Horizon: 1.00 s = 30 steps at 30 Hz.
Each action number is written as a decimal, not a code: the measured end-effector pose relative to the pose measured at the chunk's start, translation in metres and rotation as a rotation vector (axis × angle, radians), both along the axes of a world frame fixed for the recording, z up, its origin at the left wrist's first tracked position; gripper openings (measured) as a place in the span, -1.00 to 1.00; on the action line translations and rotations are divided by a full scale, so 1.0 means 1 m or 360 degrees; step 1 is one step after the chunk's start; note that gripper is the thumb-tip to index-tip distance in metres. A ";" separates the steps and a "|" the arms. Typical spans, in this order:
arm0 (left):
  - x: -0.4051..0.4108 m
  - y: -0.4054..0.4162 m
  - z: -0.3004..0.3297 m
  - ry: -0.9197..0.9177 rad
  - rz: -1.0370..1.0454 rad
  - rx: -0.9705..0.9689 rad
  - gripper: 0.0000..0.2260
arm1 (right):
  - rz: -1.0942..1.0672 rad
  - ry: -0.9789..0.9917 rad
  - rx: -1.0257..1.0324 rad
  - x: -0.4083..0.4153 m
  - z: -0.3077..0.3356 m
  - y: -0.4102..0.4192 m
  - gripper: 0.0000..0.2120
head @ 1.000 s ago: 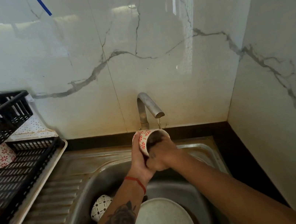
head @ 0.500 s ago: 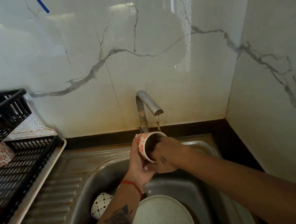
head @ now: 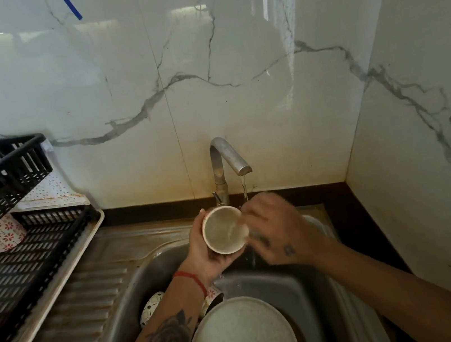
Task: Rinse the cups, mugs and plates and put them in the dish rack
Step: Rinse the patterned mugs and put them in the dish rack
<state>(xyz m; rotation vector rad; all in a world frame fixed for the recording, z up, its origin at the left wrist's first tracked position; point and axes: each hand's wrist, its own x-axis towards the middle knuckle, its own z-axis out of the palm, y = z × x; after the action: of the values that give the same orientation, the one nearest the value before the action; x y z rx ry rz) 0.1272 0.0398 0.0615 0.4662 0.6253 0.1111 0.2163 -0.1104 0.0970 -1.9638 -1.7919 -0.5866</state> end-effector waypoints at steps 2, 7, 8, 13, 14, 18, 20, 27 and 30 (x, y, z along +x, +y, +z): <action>-0.007 0.003 -0.002 -0.0027 -0.0096 -0.0077 -0.47 | -0.0223 0.0251 -0.0006 0.009 0.000 -0.003 -0.43; -0.014 0.002 -0.001 -0.0050 -0.0514 -0.0131 -0.51 | 0.0104 0.0737 -0.0509 0.005 -0.002 0.005 -0.02; -0.016 0.002 0.001 -0.0030 -0.0593 -0.0096 -0.50 | 0.0161 0.0825 -0.0531 0.003 -0.001 0.007 -0.05; -0.029 -0.005 0.008 -0.0221 -0.0862 -0.0182 -0.34 | 0.0236 0.0914 -0.0647 0.002 0.008 0.009 -0.09; -0.029 -0.006 0.008 -0.0226 -0.0881 -0.0126 -0.31 | 0.0249 0.0908 -0.0665 0.001 0.010 0.010 -0.10; -0.031 -0.005 0.007 -0.0203 -0.1199 0.0066 -0.24 | 0.0203 0.0923 -0.0747 0.002 0.016 0.009 -0.17; -0.027 -0.006 0.006 -0.0050 -0.1021 0.0180 -0.22 | 0.0079 0.1223 -0.0843 0.004 0.015 0.006 -0.20; -0.014 -0.020 0.002 -0.0076 -0.0281 0.1068 -0.45 | -0.0309 0.2633 -0.0812 0.019 -0.012 0.010 -0.19; -0.019 -0.018 0.005 -0.0036 -0.0390 0.1217 -0.52 | -0.0208 0.2880 -0.0853 0.030 -0.011 0.010 -0.30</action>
<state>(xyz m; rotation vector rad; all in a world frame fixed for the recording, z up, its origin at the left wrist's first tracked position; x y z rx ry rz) 0.1085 0.0216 0.0664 1.2740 0.4828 0.1203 0.2463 -0.1004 0.0861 -1.6342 -0.5551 1.3872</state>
